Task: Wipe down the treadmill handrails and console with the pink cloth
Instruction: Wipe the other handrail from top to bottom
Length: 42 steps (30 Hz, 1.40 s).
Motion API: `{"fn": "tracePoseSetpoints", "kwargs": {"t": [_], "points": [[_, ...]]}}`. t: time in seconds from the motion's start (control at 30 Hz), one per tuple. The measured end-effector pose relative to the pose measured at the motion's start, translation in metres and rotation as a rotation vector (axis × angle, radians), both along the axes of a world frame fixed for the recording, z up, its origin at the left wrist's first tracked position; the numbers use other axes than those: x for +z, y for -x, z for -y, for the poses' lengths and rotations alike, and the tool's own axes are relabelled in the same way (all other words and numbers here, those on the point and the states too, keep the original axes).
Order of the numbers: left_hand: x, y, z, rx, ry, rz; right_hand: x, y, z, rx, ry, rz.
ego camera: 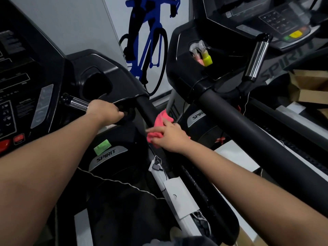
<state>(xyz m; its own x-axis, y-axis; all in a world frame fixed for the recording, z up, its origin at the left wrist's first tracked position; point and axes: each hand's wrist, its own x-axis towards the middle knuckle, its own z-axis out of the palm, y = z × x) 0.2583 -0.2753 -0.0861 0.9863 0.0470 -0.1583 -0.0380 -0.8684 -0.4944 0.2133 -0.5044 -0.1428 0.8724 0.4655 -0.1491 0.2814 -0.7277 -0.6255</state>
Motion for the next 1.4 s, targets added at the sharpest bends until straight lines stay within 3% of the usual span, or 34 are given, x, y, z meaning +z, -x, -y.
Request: {"fn": "tracePoseSetpoints", "kwargs": {"t": [0.13, 0.27, 0.33, 0.47, 0.63, 0.73, 0.9, 1.03, 1.23, 1.3, 1.4], "points": [[-0.007, 0.008, 0.010, -0.011, -0.120, 0.032, -0.018, 0.017, 0.019, 0.164, -0.059, 0.104], [-0.012, 0.007, 0.015, 0.091, -0.111, 0.063, -0.027, 0.020, 0.050, 0.099, -0.513, -0.244], [-0.016, 0.005, 0.016, 0.140, -0.096, 0.083, -0.023, 0.019, 0.056, 0.004, -0.609, -0.362], [-0.019, 0.006, 0.016, 0.148, -0.089, 0.124, -0.012, 0.004, 0.031, -0.094, -0.535, -0.347], [-0.016, 0.010, 0.016, 0.106, -0.078, 0.131, -0.009, 0.007, 0.007, 0.021, 0.043, -0.020], [-0.015, 0.011, 0.015, 0.094, -0.076, 0.114, -0.019, 0.018, 0.021, 0.110, -0.018, 0.041], [-0.015, 0.013, 0.017, 0.080, -0.075, 0.124, -0.029, 0.016, 0.050, -0.036, -0.518, -0.259], [-0.013, 0.015, 0.015, 0.079, -0.061, 0.125, -0.020, -0.002, 0.030, -0.159, -0.466, -0.322], [-0.013, 0.017, 0.014, 0.073, -0.058, 0.131, -0.009, 0.017, 0.015, 0.061, 0.057, 0.024], [-0.012, 0.017, 0.014, 0.073, -0.052, 0.123, -0.011, 0.028, 0.027, 0.132, 0.023, 0.080], [-0.011, 0.016, 0.014, 0.077, -0.055, 0.119, -0.022, 0.029, 0.049, 0.082, -0.328, -0.154]]}}
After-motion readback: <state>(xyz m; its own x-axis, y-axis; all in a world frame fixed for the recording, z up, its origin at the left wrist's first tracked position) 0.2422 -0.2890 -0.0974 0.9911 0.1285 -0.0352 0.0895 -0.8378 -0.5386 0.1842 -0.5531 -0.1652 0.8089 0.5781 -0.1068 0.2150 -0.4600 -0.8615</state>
